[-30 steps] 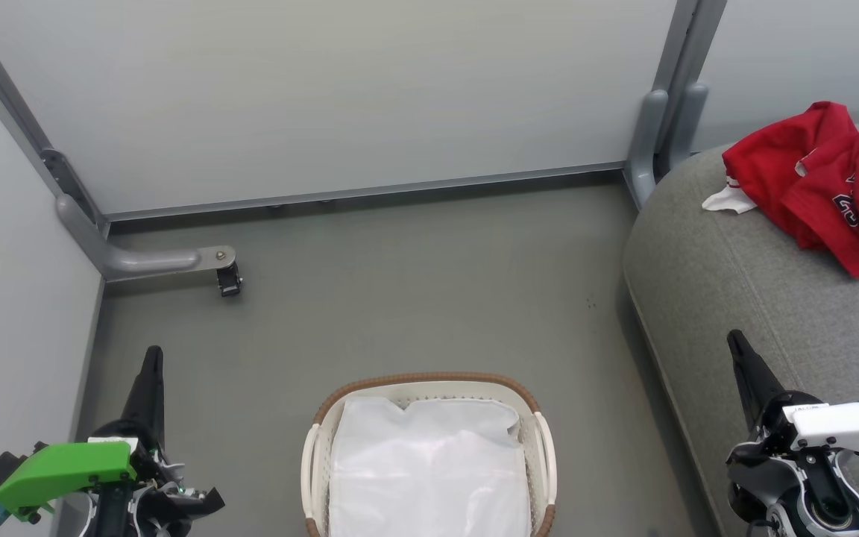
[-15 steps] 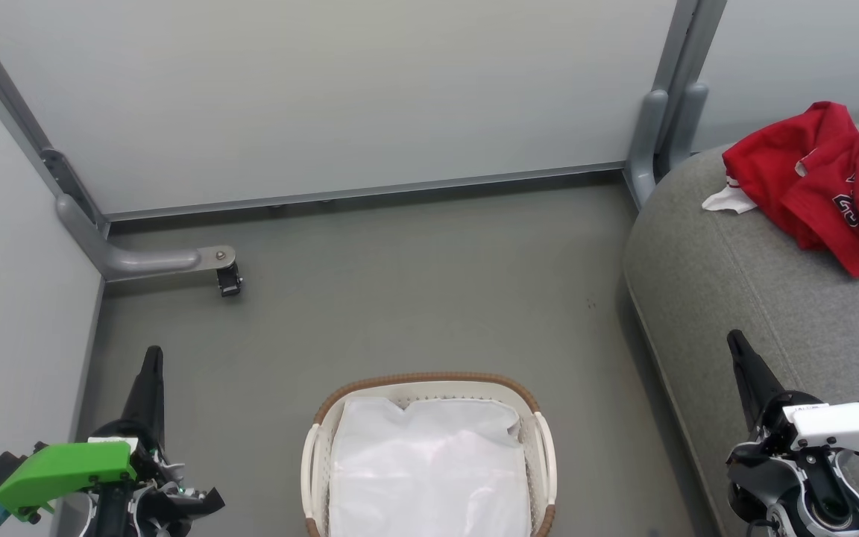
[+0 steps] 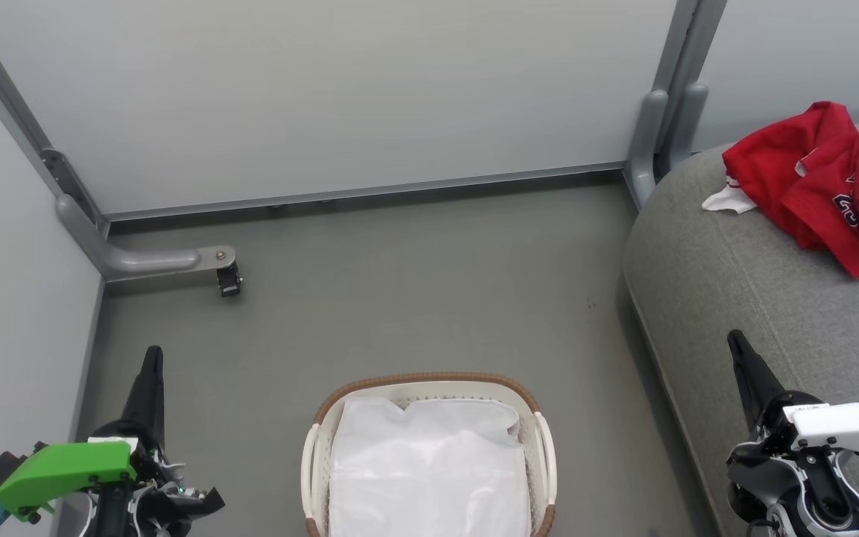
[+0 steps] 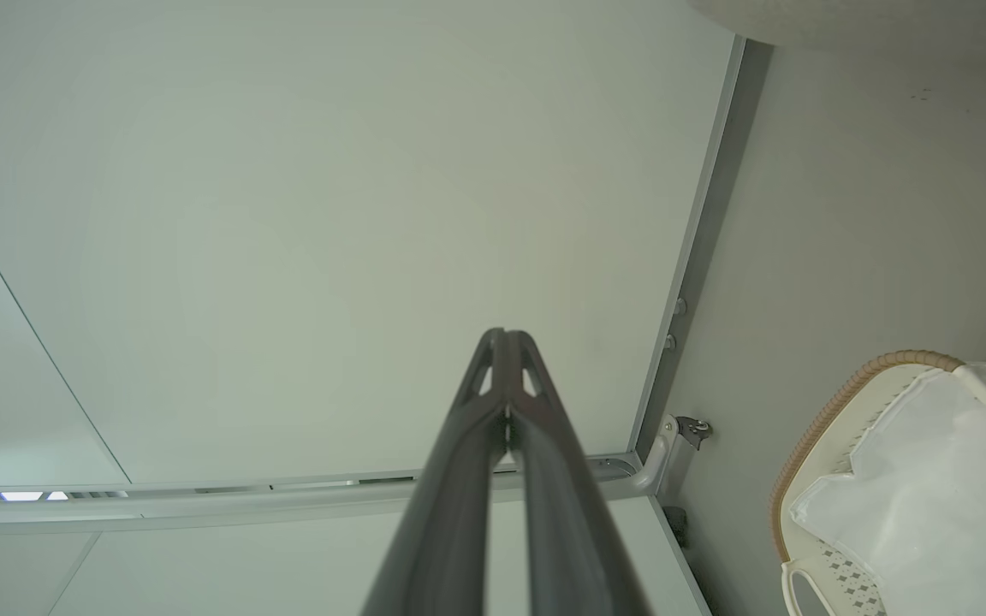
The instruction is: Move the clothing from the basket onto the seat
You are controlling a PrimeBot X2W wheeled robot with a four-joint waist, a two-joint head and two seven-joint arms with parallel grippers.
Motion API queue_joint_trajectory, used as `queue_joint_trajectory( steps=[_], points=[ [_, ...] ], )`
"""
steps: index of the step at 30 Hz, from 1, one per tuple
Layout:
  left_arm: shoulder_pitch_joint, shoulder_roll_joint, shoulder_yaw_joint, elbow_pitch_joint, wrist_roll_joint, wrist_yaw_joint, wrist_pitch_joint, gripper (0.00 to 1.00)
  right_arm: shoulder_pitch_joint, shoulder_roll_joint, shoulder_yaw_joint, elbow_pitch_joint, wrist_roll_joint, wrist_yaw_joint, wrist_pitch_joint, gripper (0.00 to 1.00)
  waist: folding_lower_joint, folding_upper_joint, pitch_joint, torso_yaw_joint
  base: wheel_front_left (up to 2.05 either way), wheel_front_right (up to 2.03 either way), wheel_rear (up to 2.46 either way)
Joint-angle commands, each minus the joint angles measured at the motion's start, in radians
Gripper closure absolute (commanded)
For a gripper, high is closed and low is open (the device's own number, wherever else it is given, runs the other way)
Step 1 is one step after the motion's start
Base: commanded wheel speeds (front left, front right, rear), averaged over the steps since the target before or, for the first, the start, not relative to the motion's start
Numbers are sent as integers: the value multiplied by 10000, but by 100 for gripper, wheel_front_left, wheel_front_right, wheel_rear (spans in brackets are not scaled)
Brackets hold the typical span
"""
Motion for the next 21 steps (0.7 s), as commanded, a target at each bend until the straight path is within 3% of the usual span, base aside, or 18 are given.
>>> queue_joint_trajectory(
  steps=[1,21],
  points=[
    [-93,58,17,-21,-30,-59,32,100,109,-26,-26,-33,-23,-3,49,100,0,-1,0,0,0,0,0],
    [-93,58,16,-21,-31,-59,31,100,107,-18,-39,-32,-39,-3,44,100,0,-1,0,0,0,0,0]
  ],
)
